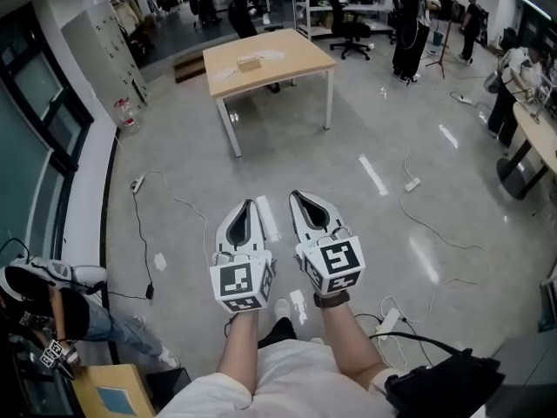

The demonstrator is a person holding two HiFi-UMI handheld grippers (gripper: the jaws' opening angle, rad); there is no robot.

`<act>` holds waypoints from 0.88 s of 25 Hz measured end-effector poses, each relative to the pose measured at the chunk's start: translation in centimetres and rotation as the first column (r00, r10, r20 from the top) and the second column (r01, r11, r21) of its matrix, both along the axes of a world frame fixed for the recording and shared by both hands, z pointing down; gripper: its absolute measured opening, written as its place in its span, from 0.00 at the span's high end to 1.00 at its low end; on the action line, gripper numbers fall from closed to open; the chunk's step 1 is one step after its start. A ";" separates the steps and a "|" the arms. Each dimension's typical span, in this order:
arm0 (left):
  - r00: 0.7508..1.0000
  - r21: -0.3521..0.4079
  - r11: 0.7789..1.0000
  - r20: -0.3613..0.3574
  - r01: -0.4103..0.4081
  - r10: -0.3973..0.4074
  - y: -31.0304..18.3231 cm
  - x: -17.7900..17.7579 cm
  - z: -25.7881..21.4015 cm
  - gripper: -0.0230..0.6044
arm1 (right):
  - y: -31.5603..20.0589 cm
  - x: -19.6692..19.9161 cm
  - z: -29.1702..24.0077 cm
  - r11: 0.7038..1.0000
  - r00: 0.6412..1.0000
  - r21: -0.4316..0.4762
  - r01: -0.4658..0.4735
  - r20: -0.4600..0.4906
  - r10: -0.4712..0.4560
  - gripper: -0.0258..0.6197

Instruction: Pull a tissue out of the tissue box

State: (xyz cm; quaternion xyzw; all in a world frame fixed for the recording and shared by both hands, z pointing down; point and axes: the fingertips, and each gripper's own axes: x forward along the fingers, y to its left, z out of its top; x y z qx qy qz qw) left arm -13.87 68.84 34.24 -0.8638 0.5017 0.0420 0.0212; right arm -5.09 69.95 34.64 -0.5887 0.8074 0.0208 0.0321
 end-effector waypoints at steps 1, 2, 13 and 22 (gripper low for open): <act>1.000 -0.003 1.000 -0.010 -0.008 0.008 -1.2 0.1 -0.1 0.96 | -1.0 0.3 -0.2 1.000 1.000 0.002 -0.020 -0.006 0.020 0.95; 1.000 -0.004 1.000 -0.020 -0.014 0.014 -2.5 0.0 -0.3 0.96 | -2.0 0.4 -0.6 0.999 0.999 0.008 -0.037 -0.015 0.037 0.95; 0.997 0.070 0.997 -0.072 -0.032 0.037 -13.9 -4.0 -3.7 0.96 | -13.3 -3.5 -3.8 0.994 0.994 0.061 -0.085 -0.067 0.089 0.95; 0.990 0.012 0.997 -0.123 -0.072 0.072 -19.5 -6.2 -2.1 0.96 | -19.5 -6.4 -2.2 0.998 0.998 0.034 -0.059 -0.021 0.060 0.95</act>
